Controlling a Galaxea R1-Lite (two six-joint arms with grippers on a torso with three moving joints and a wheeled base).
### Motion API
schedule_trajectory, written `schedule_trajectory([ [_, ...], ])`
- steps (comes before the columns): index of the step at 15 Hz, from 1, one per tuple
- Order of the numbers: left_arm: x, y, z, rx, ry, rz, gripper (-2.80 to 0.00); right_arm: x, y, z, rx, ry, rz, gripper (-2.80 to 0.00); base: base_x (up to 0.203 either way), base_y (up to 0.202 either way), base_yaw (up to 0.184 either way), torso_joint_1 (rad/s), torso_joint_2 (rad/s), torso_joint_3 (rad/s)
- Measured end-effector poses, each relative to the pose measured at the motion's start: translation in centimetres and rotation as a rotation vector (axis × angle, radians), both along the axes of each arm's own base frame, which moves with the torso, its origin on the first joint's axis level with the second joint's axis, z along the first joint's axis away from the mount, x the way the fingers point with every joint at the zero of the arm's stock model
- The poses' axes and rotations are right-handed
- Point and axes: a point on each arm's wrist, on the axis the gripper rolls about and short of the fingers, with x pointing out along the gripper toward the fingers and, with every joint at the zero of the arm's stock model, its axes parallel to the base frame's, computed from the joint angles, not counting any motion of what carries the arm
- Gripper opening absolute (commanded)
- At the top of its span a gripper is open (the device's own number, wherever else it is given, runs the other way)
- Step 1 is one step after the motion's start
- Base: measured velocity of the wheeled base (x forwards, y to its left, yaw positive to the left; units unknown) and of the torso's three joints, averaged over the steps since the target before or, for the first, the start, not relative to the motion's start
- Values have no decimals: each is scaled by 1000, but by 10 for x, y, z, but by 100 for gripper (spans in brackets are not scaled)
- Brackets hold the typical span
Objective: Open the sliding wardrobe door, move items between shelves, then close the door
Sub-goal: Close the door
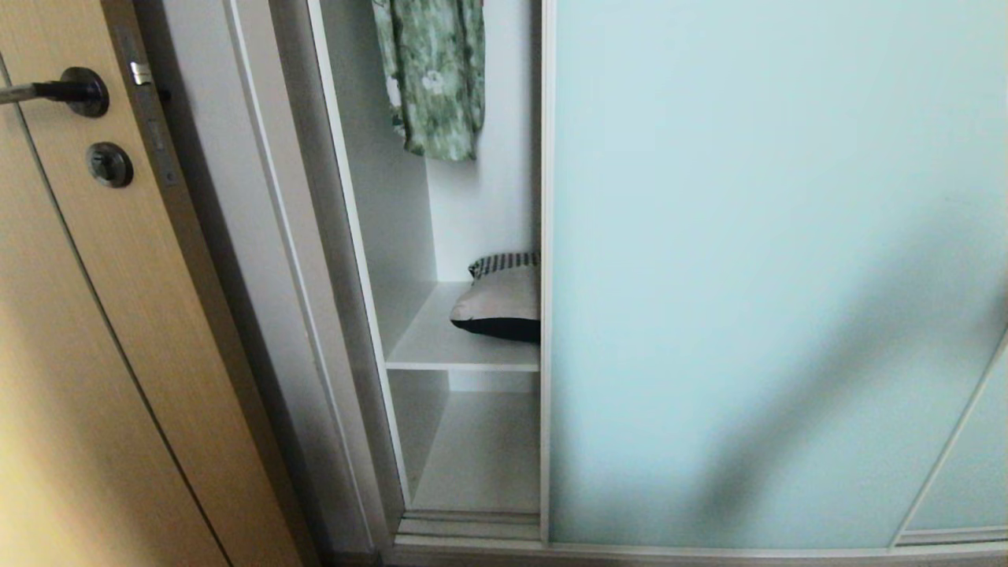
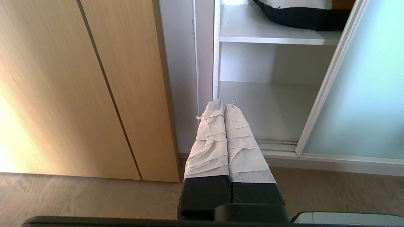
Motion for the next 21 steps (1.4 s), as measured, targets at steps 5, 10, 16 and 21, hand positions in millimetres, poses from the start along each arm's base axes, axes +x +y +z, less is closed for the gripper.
schedule_trajectory([
  [5, 0, 0, 0, 0, 0, 0, -280, 34, -18, -35, 36, -22, 57, -280, 0, 0, 0, 0, 0, 0],
  [10, 0, 0, 0, 0, 0, 0, -280, 57, -13, -67, 44, -8, 106, -280, 0, 0, 0, 0, 0, 0],
  [16, 0, 0, 0, -1, 0, 0, -280, 61, -16, -79, 44, -16, 97, -280, 0, 0, 0, 0, 0, 0],
  [21, 0, 0, 0, 0, 0, 0, -280, 62, -20, -80, -5, -38, 58, -280, 0, 0, 0, 0, 0, 0],
])
